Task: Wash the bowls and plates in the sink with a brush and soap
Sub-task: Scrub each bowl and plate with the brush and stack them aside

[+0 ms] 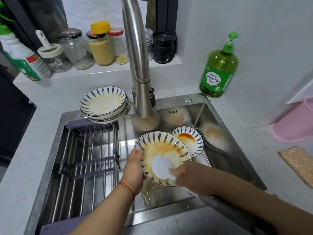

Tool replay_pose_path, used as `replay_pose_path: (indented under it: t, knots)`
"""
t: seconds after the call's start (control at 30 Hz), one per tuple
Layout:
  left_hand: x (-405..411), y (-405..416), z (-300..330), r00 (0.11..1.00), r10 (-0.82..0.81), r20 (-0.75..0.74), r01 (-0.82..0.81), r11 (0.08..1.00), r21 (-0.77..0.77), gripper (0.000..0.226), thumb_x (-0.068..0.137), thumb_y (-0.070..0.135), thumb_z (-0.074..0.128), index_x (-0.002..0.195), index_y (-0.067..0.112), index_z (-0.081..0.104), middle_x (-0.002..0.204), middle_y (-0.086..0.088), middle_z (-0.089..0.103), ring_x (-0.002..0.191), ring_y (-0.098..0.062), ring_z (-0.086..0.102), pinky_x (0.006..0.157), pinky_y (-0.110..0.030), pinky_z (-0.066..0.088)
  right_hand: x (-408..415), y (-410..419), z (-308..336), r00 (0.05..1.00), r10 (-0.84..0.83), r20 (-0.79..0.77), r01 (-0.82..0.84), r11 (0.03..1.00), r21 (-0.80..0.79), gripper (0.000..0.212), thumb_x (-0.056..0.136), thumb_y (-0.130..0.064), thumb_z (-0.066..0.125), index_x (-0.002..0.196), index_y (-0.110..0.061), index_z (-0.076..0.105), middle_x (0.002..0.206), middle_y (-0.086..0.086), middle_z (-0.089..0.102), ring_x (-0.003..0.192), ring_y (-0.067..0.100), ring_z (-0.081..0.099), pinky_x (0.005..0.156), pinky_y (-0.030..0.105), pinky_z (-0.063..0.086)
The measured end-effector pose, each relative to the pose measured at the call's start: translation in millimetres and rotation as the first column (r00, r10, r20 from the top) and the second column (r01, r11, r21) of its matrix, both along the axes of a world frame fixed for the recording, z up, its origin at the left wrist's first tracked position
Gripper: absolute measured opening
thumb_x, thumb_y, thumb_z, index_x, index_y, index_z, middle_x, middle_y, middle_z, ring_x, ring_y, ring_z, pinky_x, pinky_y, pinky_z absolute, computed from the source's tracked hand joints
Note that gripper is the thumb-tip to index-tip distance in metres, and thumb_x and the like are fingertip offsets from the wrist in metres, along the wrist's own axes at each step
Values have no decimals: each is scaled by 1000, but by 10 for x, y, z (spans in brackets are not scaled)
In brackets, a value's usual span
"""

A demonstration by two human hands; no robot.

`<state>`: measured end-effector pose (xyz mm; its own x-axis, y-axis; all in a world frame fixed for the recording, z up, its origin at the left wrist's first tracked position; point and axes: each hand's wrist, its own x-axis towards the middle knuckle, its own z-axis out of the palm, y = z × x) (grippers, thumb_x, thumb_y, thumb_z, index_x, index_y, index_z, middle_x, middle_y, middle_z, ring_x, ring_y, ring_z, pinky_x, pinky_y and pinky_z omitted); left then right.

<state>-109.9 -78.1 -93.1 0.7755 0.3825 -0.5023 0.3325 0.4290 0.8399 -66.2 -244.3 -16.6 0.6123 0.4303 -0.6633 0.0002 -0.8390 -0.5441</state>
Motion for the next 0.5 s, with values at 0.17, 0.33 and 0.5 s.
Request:
replay_pose_path:
  t: [0.17, 0.33, 0.5]
  knots:
    - [-5, 49, 3, 999, -29, 33, 29, 1000, -1, 38, 102, 46, 34, 110, 29, 68, 106, -3, 74, 99, -28, 69, 87, -58, 52, 243, -207, -3, 944, 300, 137, -250, 921, -297, 31, 94, 0, 40, 120, 6, 57, 129, 19, 52, 105, 32, 57, 84, 36, 44]
    - [10, -94, 36, 991, -125, 40, 125, 992, -16, 40, 102, 46, 33, 120, 28, 63, 111, -2, 72, 103, -25, 68, 80, -48, 56, 383, 49, -152, 942, -78, 325, 87, 996, -12, 44, 96, -20, 41, 139, -15, 46, 111, 8, 62, 86, 19, 55, 68, 27, 41]
    - [43, -94, 73, 992, -124, 17, 125, 991, -39, 44, 101, 48, 31, 125, 24, 60, 115, -8, 71, 105, -29, 68, 93, -58, 49, 186, 311, -209, 978, -101, 181, 58, 972, 228, 44, 96, -20, 48, 139, -18, 48, 64, -5, 49, 51, 6, 46, 56, 23, 39]
